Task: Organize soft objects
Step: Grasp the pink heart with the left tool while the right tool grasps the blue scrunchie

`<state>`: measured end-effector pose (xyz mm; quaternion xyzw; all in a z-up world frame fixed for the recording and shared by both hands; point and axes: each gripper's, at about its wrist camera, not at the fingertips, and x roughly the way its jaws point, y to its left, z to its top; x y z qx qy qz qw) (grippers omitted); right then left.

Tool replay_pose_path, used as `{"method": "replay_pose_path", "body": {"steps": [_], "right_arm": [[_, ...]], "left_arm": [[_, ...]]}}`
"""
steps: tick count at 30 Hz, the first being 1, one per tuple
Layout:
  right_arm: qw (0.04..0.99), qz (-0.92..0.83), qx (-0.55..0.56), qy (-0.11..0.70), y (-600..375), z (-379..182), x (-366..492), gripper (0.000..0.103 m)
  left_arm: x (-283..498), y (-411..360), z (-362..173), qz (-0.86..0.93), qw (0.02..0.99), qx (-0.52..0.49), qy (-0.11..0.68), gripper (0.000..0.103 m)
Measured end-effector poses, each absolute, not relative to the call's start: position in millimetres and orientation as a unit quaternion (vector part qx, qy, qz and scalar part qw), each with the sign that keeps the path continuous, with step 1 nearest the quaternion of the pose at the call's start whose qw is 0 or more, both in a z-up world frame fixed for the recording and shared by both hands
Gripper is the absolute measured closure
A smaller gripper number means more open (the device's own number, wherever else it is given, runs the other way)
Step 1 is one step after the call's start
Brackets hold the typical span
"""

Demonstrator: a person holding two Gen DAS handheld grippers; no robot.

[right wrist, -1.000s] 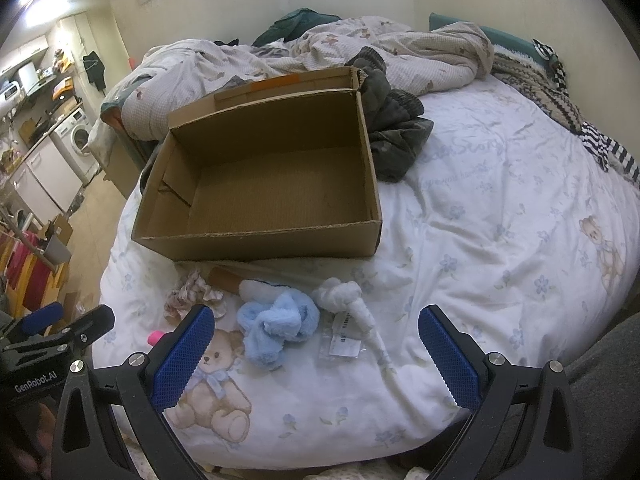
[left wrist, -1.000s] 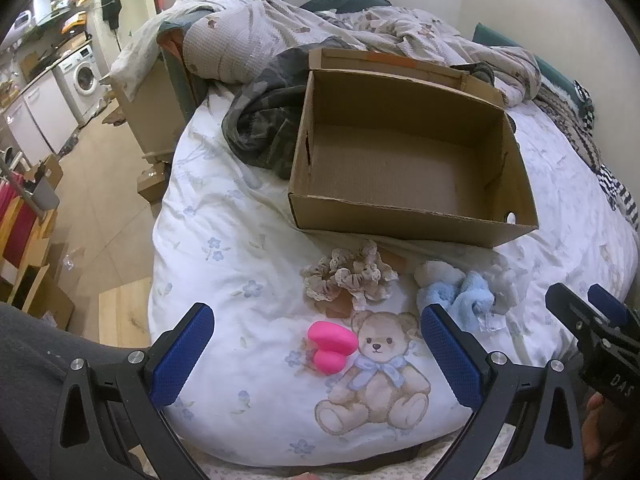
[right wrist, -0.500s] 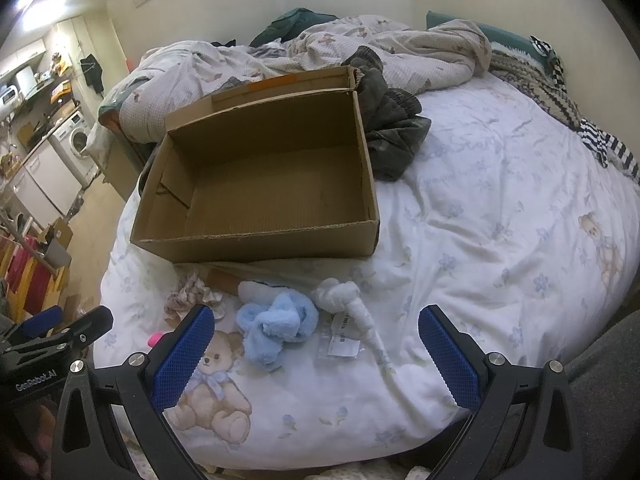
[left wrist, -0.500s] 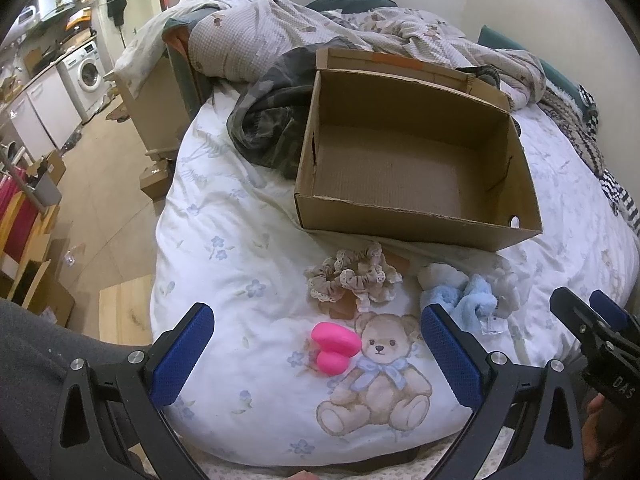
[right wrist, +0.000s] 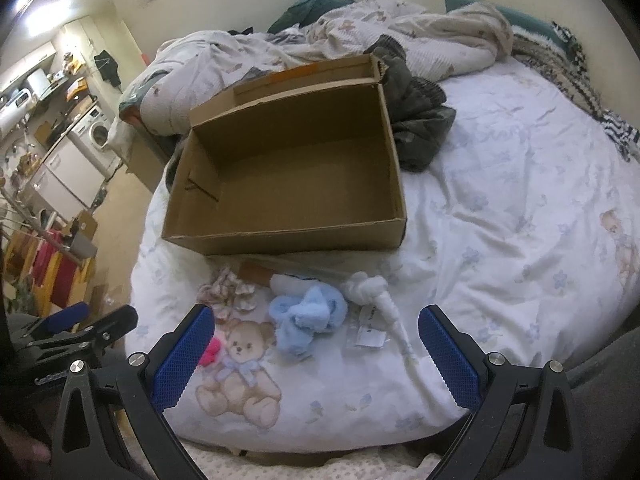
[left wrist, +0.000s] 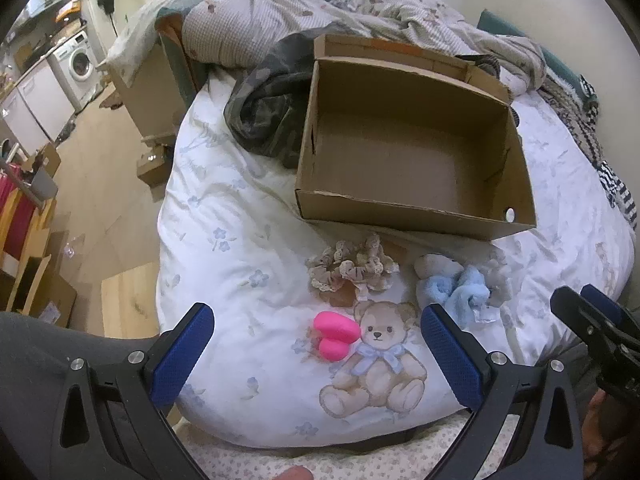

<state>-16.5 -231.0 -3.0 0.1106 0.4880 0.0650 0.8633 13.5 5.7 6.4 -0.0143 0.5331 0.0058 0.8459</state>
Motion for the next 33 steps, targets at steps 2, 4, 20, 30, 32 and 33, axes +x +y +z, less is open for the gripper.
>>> {"method": "replay_pose_path", "body": {"steps": [2, 4, 20, 30, 32, 33], "right_arm": [[0.851, 0.076, 0.113, 0.507, -230.3, -5.1, -10.1, 0.0], [0.834, 0.097, 0.111, 0.532, -227.2, -10.4, -2.2, 0.0], [0.712, 0.157, 0.267, 0.631, -243.4, -83.4, 26.0, 0.026], [0.678, 0.136, 0.284, 0.664, -221.3, -112.8, 42.0, 0.042], [0.682, 0.119, 0.265, 0.671, -215.2, -121.3, 47.5, 0.042], [0.686, 0.107, 0.257, 0.672, -212.3, -124.9, 50.3, 0.043]], "left_arm": [[22.3, 10.5, 6.0, 0.012, 0.838, -0.021, 0.545, 0.0], [31.1, 15.5, 3.8, 0.025, 0.83, -0.023, 0.557, 0.0], [56.0, 9.9, -91.3, 0.0, 0.721, -0.064, 0.69, 0.041], [58.4, -10.2, -115.3, -0.023, 0.71, -0.034, 0.703, 0.052], [59.6, -11.4, -119.8, -0.029, 0.71, -0.039, 0.703, 0.063], [59.9, -12.3, -122.0, -0.032, 0.707, -0.042, 0.705, 0.066]]}}
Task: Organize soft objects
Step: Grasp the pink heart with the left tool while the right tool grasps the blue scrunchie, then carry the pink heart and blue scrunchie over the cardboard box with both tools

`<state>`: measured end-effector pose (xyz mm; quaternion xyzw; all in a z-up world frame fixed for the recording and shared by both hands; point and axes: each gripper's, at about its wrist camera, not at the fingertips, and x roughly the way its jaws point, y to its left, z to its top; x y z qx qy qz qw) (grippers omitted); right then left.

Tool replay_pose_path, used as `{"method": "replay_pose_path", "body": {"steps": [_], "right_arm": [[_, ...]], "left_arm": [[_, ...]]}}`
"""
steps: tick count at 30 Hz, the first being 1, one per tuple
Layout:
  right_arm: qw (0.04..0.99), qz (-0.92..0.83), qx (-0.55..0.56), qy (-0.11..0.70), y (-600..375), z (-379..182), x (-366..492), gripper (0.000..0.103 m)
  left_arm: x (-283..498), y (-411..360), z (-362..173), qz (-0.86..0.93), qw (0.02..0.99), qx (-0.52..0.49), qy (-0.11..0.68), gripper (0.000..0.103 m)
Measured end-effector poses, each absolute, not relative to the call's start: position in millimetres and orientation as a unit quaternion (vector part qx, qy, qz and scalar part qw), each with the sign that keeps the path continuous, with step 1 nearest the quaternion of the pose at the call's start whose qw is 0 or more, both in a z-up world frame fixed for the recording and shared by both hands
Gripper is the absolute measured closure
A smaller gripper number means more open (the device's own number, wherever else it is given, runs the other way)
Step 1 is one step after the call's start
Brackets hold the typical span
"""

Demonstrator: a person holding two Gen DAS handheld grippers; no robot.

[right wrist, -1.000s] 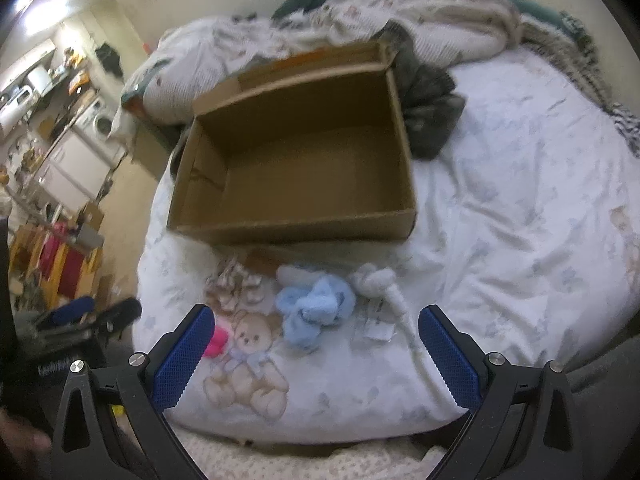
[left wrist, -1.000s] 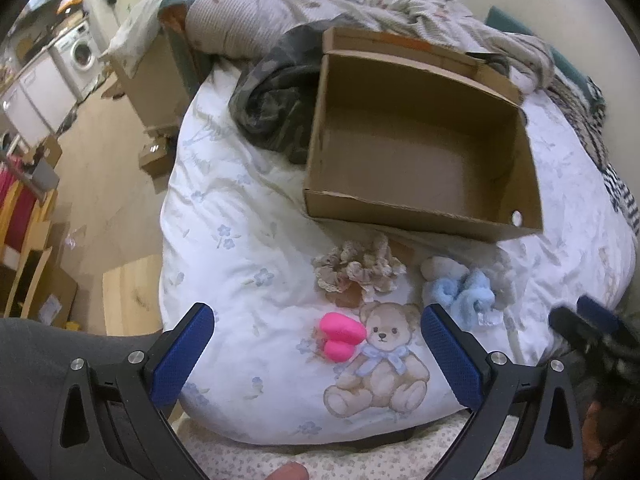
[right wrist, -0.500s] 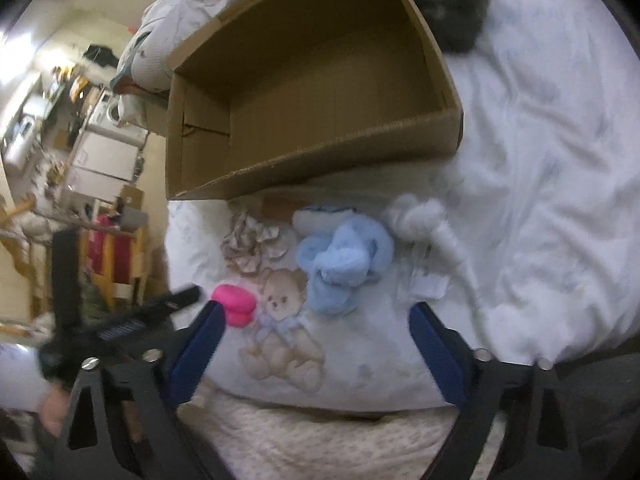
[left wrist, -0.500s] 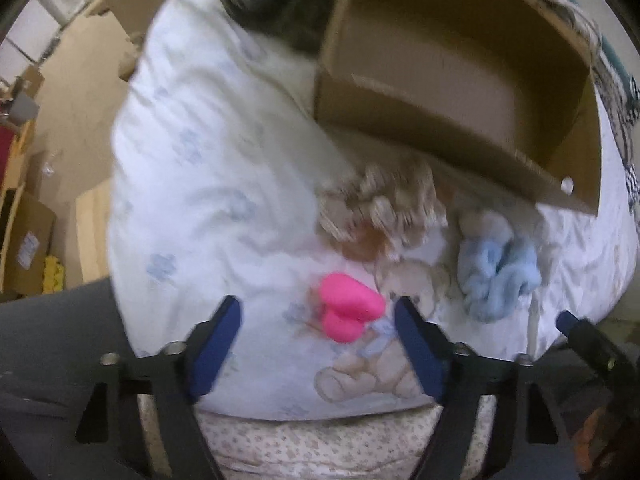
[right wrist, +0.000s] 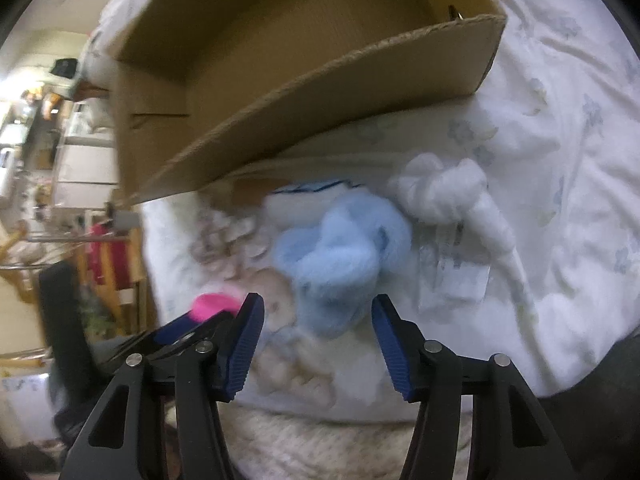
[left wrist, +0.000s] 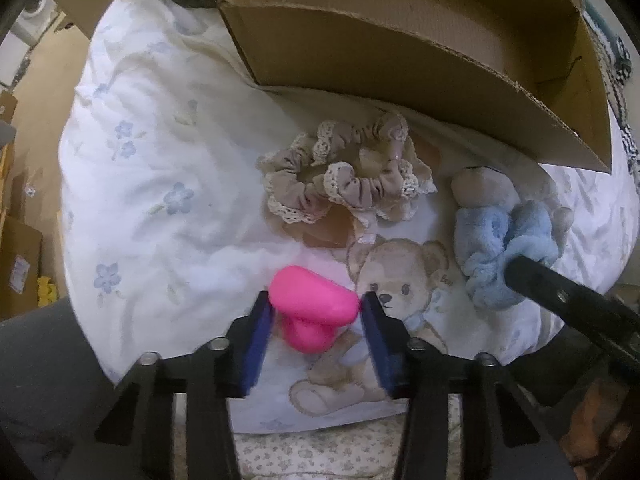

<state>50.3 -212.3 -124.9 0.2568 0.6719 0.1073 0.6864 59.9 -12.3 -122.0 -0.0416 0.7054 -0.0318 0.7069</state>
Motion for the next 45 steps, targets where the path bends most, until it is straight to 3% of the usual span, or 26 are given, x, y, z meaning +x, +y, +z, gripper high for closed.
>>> {"method": "replay_pose_path", "body": {"steps": [1, 3, 8, 28, 36, 45], "right_arm": [[0.689, 0.102, 0.254, 0.671, -210.3, -127.6, 52.7, 0.046], [0.691, 0.103, 0.254, 0.669, -205.3, -132.0, 57.1, 0.074], [0.705, 0.112, 0.238, 0.659, -202.0, -126.8, 52.2, 0.088], [0.775, 0.202, 0.242, 0.548, -212.0, -40.0, 19.5, 0.089], [0.807, 0.225, 0.244, 0.488, -233.5, 17.1, 28.2, 0.089], [0.83, 0.204, 0.215, 0.473, -248.2, 29.2, 80.8, 0.089]], "left_arm": [[59.9, -13.1, -123.3, -0.033, 0.706, -0.04, 0.707, 0.066], [61.1, -12.4, -125.8, -0.035, 0.709, -0.04, 0.703, 0.066], [59.9, -5.2, -114.4, -0.044, 0.716, -0.055, 0.694, 0.066], [41.9, 10.9, -49.4, -0.046, 0.764, -0.092, 0.637, 0.066], [79.8, 2.7, 17.9, -0.068, 0.806, -0.09, 0.582, 0.066], [136.6, -7.3, 23.7, -0.053, 0.827, -0.058, 0.556, 0.066]]}}
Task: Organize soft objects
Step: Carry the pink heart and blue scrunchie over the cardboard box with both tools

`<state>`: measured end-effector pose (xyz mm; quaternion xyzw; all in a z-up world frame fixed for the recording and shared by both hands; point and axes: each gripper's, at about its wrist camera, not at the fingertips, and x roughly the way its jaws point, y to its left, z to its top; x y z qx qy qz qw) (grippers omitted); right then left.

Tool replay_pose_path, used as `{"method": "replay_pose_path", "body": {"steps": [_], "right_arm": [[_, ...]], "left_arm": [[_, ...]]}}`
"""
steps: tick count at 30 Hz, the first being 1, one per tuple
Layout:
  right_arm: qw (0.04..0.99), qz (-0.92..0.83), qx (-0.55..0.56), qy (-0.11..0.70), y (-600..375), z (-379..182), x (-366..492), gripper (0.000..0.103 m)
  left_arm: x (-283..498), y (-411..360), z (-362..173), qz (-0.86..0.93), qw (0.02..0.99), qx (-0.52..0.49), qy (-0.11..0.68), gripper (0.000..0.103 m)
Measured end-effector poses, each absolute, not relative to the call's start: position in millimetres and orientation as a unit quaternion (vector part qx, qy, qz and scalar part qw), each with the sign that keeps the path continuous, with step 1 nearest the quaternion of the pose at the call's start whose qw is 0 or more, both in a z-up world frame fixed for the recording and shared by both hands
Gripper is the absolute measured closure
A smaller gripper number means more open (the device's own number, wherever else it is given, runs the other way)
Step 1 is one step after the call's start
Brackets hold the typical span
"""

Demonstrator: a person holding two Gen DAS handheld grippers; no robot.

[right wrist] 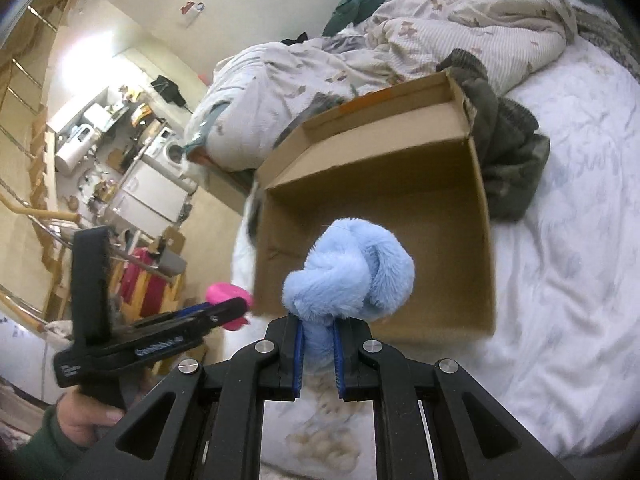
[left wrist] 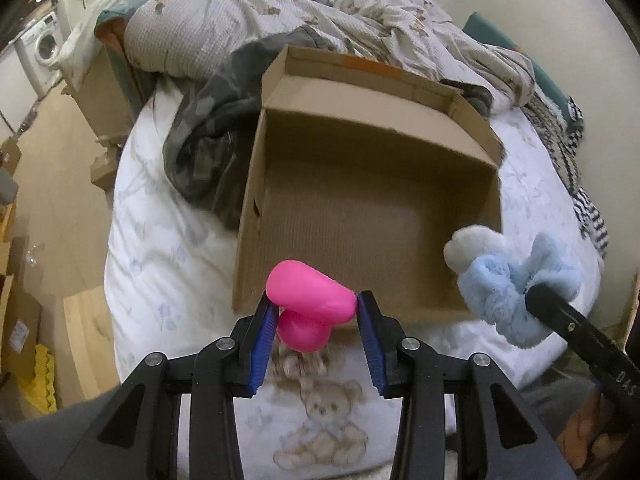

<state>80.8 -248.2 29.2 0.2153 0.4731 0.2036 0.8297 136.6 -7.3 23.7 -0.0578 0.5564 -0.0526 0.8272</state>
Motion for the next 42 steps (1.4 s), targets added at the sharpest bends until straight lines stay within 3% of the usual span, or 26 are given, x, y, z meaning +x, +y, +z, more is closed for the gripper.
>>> {"method": "replay_pose_path", "body": {"steps": [18, 42], "right_arm": [[0.82, 0.146, 0.16, 0.53, -233.2, -44.8, 125.3, 0.089], [0.811, 0.137, 0.105, 0.559, -214.9, -62.6, 124.2, 0.089]], "left_arm": [[170.9, -31.8, -38.6, -0.039, 0.831, 0.003, 0.554, 0.066], [168.7, -32.7, -47.7, -0.029, 0.837, 0.006, 0.547, 0.066]]}}
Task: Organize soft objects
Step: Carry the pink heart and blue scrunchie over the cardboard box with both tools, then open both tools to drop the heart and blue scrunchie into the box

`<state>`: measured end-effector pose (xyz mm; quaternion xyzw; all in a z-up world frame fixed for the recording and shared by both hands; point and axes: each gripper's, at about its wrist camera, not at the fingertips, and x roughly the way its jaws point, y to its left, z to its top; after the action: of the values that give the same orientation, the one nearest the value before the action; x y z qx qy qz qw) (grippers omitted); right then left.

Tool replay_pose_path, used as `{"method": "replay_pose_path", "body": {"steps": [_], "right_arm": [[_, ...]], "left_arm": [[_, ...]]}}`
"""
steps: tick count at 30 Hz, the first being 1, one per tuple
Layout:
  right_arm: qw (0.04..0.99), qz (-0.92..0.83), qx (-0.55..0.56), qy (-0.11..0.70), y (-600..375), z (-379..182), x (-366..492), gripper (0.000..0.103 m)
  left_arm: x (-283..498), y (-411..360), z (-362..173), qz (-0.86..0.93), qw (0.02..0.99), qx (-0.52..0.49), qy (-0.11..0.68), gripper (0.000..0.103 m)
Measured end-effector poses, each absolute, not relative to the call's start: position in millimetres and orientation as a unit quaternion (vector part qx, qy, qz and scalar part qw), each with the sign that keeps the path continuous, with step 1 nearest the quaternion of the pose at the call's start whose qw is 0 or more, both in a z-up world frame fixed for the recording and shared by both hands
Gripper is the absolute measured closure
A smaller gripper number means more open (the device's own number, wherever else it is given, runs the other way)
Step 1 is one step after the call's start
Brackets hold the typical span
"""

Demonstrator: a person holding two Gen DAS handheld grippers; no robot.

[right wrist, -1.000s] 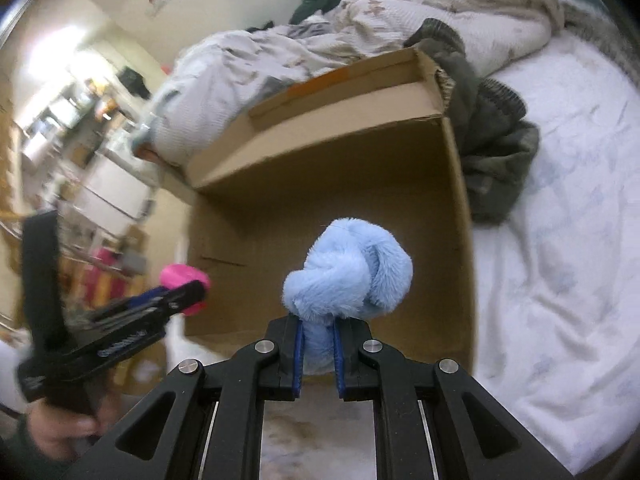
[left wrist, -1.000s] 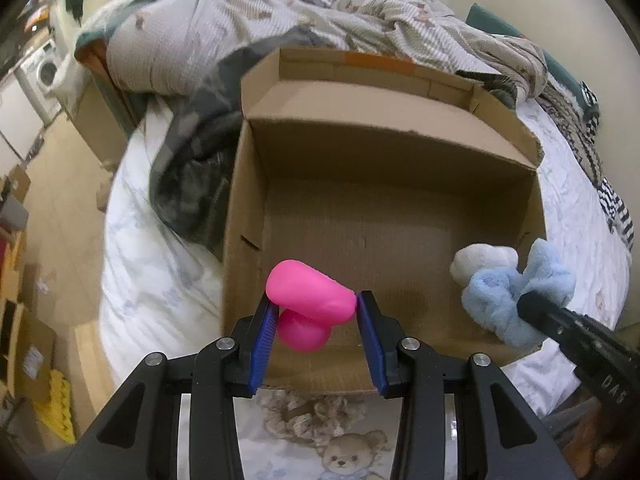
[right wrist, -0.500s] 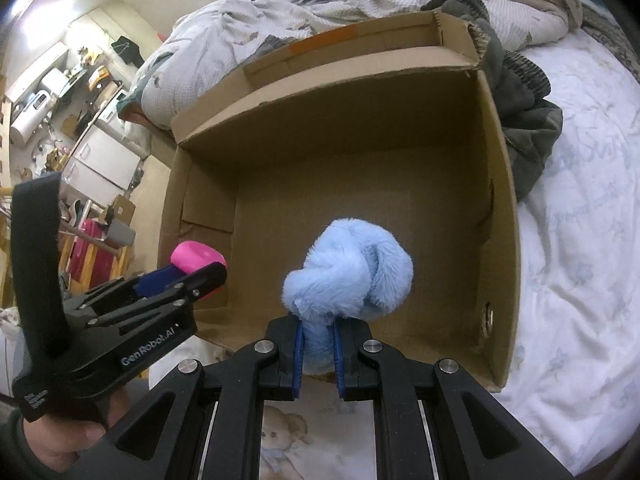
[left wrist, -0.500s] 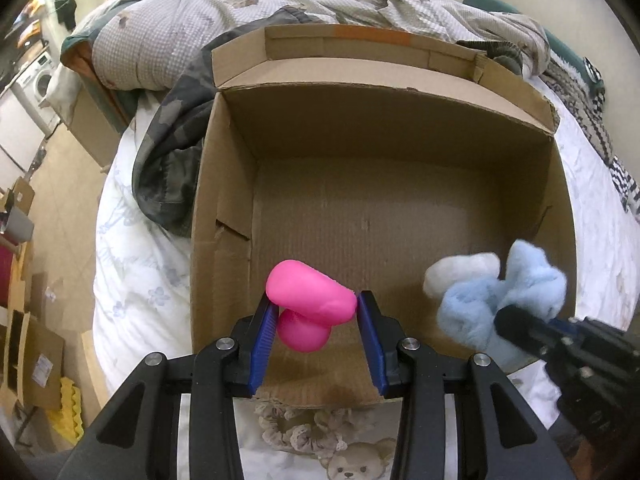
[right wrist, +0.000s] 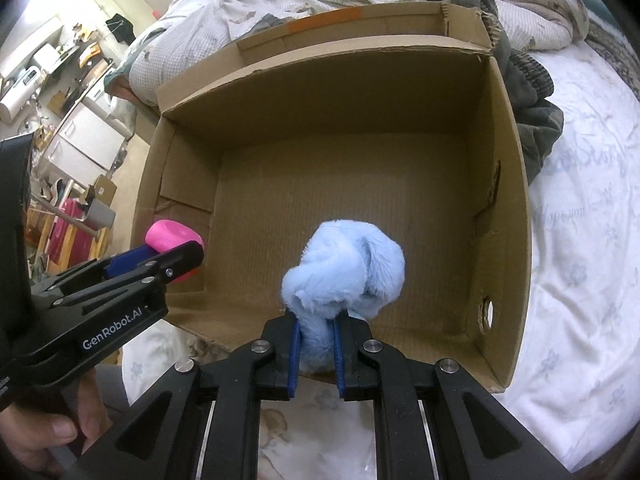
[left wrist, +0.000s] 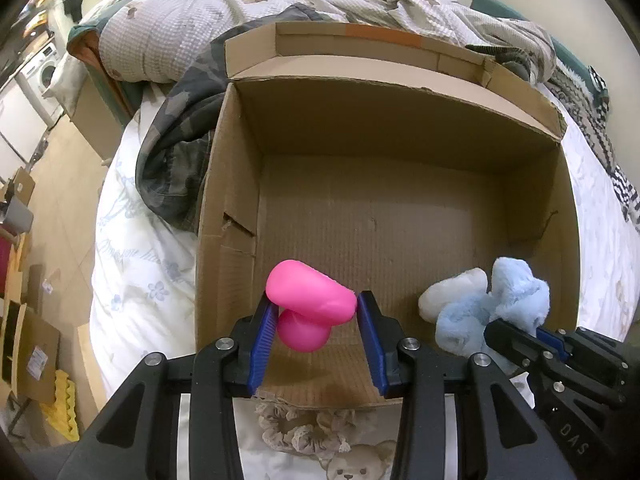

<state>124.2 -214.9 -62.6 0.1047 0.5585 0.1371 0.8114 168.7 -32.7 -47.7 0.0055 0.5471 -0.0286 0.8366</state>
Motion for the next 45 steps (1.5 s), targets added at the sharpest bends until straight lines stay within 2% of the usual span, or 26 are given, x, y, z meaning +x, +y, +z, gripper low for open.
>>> {"method": "replay_pose_path", "body": {"steps": [11, 13, 14, 16, 18, 19, 22, 45], "right_arm": [[0.815, 0.132, 0.111, 0.554, -215.8, -60.9, 125.3, 0.089], [0.817, 0.133, 0.119, 0.548, -217.5, -58.8, 125.4, 0.088], [0.819, 0.133, 0.123, 0.545, -218.7, -57.5, 125.5, 0.084], [0.822, 0.134, 0.134, 0.536, -221.5, -52.7, 125.4, 0.069], [0.829, 0.135, 0.149, 0.522, -224.9, -45.9, 124.5, 0.018], [0.836, 0.131, 0.155, 0.51, -227.3, -42.0, 123.4, 0.014], [0.85, 0.121, 0.183, 0.478, -239.2, -31.2, 121.0, 0.012], [0.833, 0.113, 0.193, 0.506, -246.3, -31.5, 110.2, 0.011]], "left_arm": [[167.8, -34.9, -48.7, -0.034, 0.835, 0.013, 0.549, 0.066], [167.4, -34.5, -48.8, -0.036, 0.835, 0.01, 0.549, 0.066], [167.5, -34.3, -48.8, -0.037, 0.834, 0.009, 0.55, 0.066], [168.0, -34.1, -49.4, -0.038, 0.832, 0.007, 0.553, 0.062], [167.9, -34.2, -49.0, -0.033, 0.832, 0.008, 0.554, 0.035], [167.3, -34.0, -48.0, -0.029, 0.833, 0.008, 0.552, 0.032], [166.3, -33.2, -45.0, -0.029, 0.838, 0.002, 0.545, 0.03], [138.9, -13.7, -17.5, -0.035, 0.851, -0.009, 0.523, 0.03]]}}
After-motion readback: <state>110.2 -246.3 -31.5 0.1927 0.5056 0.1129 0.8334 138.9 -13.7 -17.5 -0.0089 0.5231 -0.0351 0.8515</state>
